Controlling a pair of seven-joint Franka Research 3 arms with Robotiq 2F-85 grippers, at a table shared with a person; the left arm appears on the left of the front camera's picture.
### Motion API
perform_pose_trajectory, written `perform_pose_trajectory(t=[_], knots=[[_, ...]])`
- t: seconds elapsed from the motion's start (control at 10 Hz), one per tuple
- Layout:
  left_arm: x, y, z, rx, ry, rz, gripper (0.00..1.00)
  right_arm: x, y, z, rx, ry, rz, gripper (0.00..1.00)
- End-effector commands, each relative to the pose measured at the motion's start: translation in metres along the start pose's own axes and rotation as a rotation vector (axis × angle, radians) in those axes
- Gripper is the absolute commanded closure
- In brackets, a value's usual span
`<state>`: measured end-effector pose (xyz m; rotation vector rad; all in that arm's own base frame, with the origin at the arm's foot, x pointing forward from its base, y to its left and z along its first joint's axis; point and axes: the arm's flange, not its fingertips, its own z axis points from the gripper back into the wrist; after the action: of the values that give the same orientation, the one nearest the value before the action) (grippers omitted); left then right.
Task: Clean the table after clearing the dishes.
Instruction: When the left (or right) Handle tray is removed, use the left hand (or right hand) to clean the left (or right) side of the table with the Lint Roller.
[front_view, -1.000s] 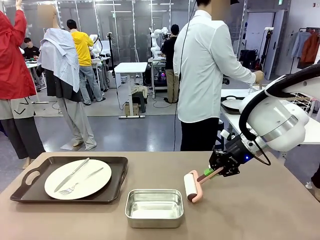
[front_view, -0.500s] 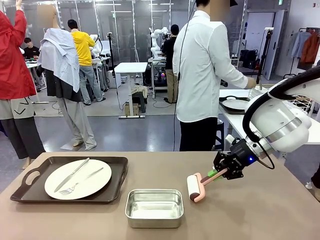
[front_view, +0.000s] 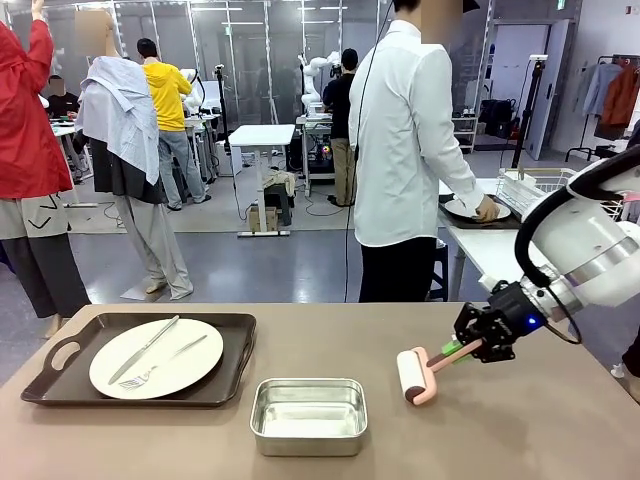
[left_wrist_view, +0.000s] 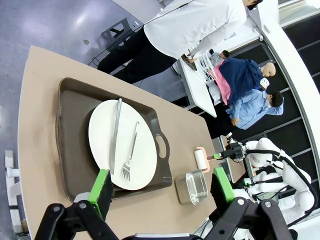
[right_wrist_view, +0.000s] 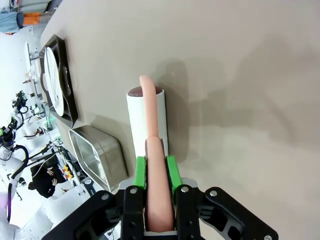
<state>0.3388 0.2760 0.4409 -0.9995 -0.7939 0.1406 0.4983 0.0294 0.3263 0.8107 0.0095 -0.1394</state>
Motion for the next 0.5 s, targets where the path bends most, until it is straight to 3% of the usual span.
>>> perform_pose_trajectory(t=[0.0, 0.4], knots=[[0.000, 0.000, 0.004, -0.012, 0.001, -0.007, 0.00, -0.012, -0.046, 0.012, -0.143, -0.001, 0.005, 1.00], [0.000, 0.000, 0.004, -0.012, 0.001, -0.007, 0.00, -0.013, -0.079, 0.069, -0.334, -0.033, -0.034, 1.00]])
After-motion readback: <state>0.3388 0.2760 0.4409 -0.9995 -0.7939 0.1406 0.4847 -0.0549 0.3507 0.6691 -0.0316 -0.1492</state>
